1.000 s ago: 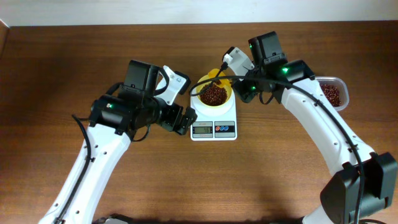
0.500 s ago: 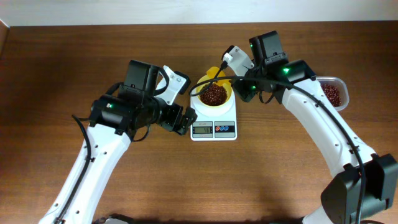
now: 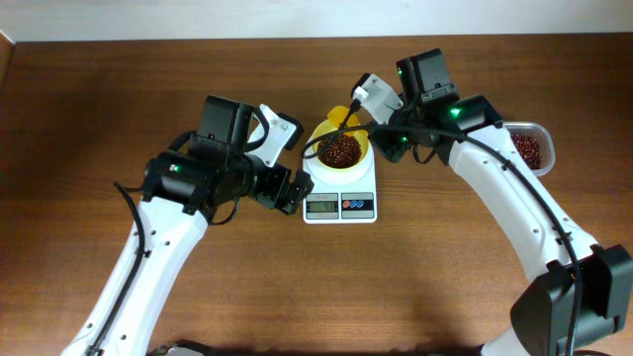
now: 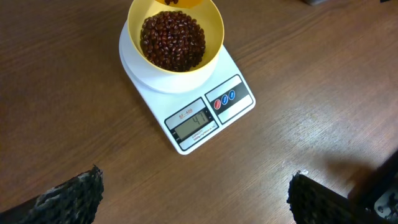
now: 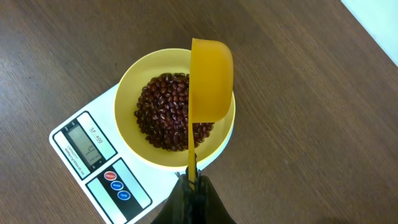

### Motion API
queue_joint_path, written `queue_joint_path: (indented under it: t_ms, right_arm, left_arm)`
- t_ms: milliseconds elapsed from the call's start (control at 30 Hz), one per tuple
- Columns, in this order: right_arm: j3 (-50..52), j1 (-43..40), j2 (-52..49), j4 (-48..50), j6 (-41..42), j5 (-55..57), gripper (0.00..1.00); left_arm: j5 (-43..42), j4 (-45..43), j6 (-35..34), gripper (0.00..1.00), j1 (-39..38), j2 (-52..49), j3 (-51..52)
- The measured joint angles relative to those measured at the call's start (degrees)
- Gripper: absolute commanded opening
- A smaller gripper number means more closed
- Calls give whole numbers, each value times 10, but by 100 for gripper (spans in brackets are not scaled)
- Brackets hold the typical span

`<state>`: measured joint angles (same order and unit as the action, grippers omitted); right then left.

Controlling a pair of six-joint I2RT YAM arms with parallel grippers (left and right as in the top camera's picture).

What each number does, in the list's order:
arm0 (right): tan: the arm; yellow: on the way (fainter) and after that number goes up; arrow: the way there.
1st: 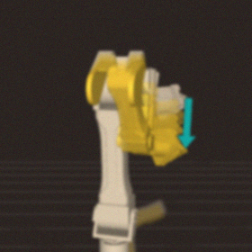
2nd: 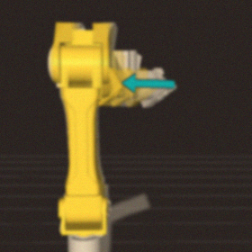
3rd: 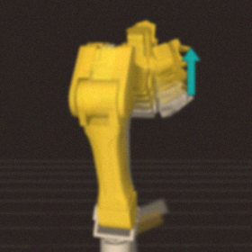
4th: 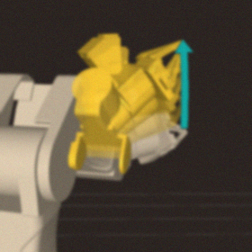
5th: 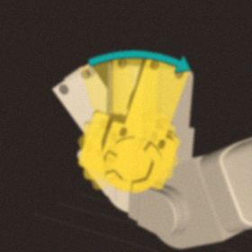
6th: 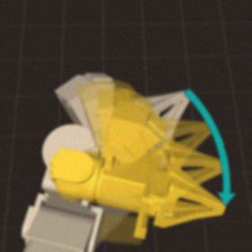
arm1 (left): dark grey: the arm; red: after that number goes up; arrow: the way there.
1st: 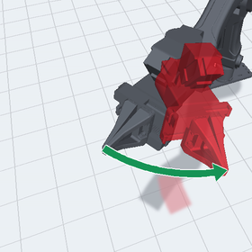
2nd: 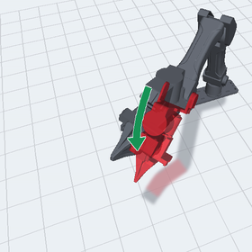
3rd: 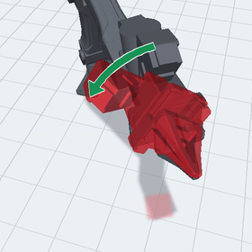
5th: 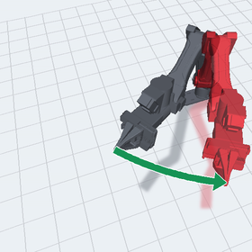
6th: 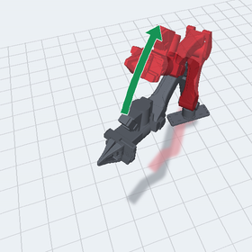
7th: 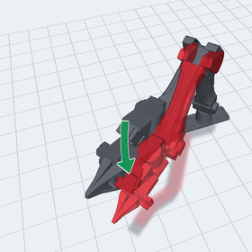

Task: Scoop item into bowl and weigh 50g on scale
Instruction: 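Tip the scoop and pour beans slowly into the yellow bowl, then move the scoop back to the bean tub with the right gripper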

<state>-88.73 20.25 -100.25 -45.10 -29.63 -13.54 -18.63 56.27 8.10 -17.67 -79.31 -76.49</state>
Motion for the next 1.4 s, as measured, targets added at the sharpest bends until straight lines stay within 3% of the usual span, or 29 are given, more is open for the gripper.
queue_joint_path:
  t_ms: [1033, 1233, 1400]
  right_arm:
    - [-2, 7, 0, 5, -5, 16, 4]
    - [-17, -13, 0, 19, 134, -1, 4]
    - [-52, -153, 6, 3, 241, -215, 4]
  left_arm:
    - [0, 0, 0, 99, 0, 0, 0]
    - [0, 0, 0, 99, 0, 0, 0]
    - [0, 0, 0, 99, 0, 0, 0]
